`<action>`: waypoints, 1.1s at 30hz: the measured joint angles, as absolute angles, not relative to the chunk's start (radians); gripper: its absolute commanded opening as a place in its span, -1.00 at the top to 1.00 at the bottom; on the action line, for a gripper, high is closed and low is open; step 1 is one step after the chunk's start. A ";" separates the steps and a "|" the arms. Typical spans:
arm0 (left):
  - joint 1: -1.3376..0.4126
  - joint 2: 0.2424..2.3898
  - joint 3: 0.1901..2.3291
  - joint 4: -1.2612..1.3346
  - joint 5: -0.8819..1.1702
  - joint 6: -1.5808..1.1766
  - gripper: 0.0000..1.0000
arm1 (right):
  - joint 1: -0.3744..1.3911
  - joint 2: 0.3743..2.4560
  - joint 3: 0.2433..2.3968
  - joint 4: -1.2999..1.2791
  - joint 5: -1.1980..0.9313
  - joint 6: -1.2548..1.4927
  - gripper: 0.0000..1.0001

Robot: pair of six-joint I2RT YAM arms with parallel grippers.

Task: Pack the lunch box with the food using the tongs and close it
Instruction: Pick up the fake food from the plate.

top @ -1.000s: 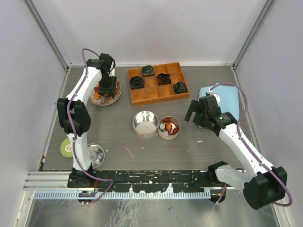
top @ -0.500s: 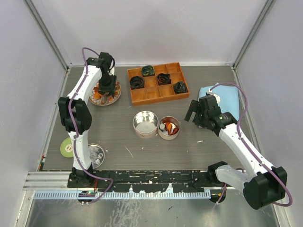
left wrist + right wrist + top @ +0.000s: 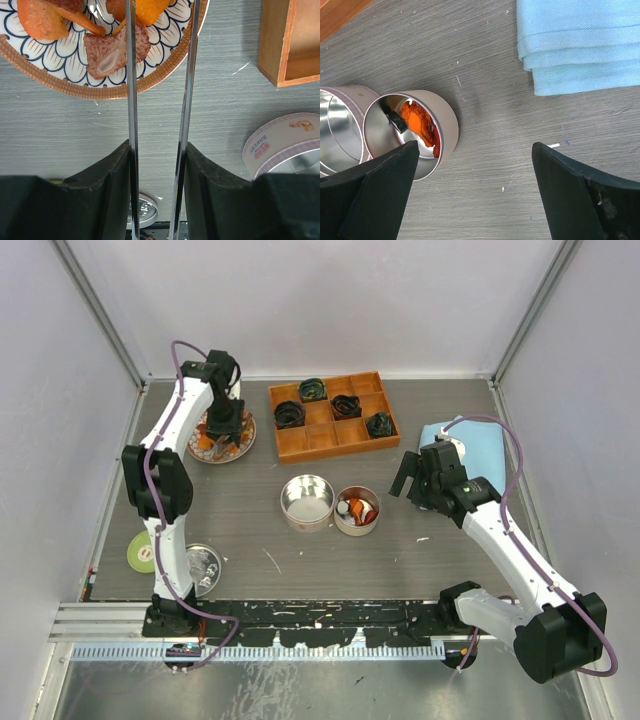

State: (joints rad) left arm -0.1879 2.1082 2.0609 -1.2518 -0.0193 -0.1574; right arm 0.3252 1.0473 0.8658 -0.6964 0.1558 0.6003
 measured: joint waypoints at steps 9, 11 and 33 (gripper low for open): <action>-0.187 2.108 2.061 -1.255 -0.019 -0.144 0.20 | 0.325 1.047 0.866 -0.696 0.159 0.599 -1.00; -0.187 2.108 2.061 -1.256 -0.019 -0.144 0.20 | 0.325 1.047 0.866 -0.696 0.159 0.598 -1.00; -0.168 2.077 2.006 -1.231 0.006 -0.149 0.59 | 0.325 1.047 0.866 -0.697 0.159 0.598 -1.00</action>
